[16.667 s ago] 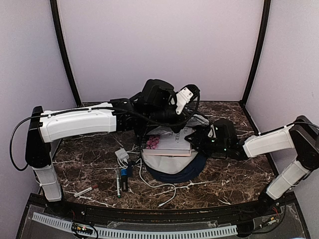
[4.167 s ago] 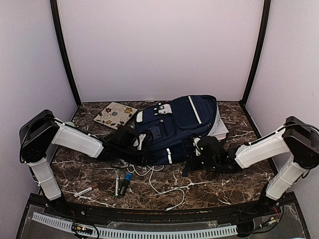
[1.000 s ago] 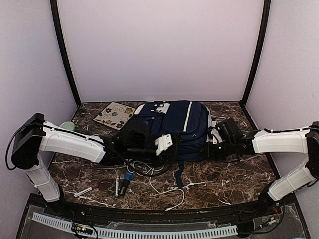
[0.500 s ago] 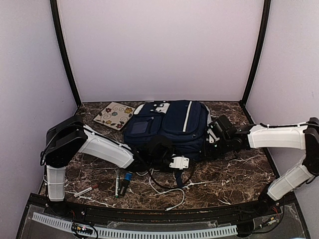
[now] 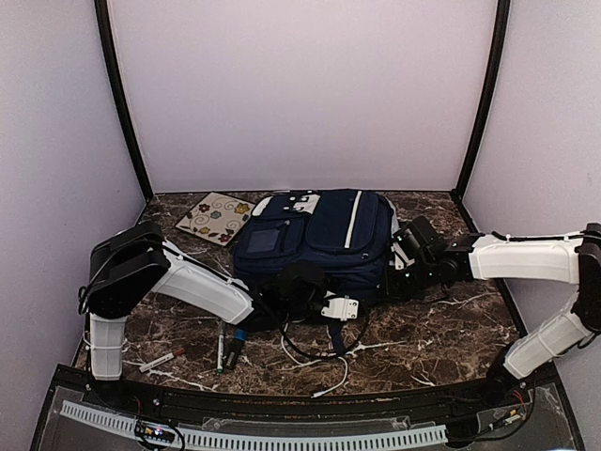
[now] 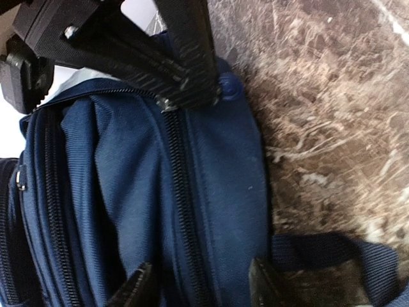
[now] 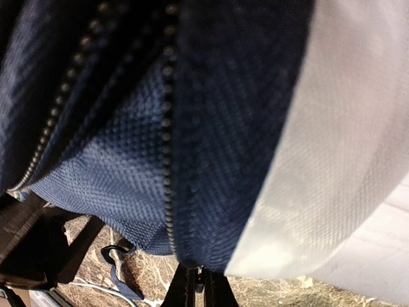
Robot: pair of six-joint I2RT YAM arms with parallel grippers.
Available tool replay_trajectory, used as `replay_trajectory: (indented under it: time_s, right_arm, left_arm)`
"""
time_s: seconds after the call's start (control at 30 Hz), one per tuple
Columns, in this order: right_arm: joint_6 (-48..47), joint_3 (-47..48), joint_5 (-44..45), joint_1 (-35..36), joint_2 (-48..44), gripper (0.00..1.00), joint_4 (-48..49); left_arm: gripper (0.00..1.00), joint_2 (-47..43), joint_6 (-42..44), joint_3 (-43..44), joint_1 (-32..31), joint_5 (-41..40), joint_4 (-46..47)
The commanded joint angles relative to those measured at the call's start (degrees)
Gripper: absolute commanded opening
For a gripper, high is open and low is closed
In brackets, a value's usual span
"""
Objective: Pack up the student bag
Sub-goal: Zip the student bag into the largest pocket of the bag.
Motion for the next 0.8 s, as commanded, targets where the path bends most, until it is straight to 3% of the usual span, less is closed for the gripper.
replay_trajectory:
  time_s: [0.0, 0.17, 0.23, 0.33, 0.4, 0.57, 0.67, 0.77]
  right_arm:
    - [-0.76, 0.55, 0.81, 0.53, -1.76, 0.0, -2.77]
    - [-1.43, 0.16, 2.23, -0.62, -1.8, 0.0, -4.81]
    - [-1.47, 0.19, 3.17, -1.18, -2.47, 0.0, -6.18]
    - [-1.66, 0.66, 4.89, -1.75, -4.04, 0.0, -8.63]
    - [-1.91, 0.47, 6.39, -2.81, -5.22, 0.0, -10.22]
    - [-3.3, 1.06, 11.17, -6.03, -6.69, 0.0, -15.63]
    - [-4.83, 3.48, 15.91, -7.72, -7.06, 0.0, -20.53]
    - [-6.88, 5.65, 20.35, -9.83, -7.12, 0.0, -23.57]
  left_arm:
    - [0.56, 0.66, 1.78, 0.73, 0.25, -4.34, 5.3]
    - [0.59, 0.93, 1.58, 1.36, 0.99, -5.58, 7.54]
    - [0.53, 1.67, 0.19, 2.1, 1.81, -5.42, 6.04]
    - [0.13, 2.71, 0.74, 1.32, 2.27, -8.91, 9.56]
    - [0.0, 2.56, 1.72, 0.15, 2.31, -9.96, 11.25]
    - [0.0, 1.32, 1.29, -2.79, 2.27, -13.25, 12.51]
    - [0.0, -3.51, -0.27, -7.86, 2.38, -13.62, 14.82]
    - [0.0, -9.92, -3.19, -12.64, 2.44, -10.0, 11.32]
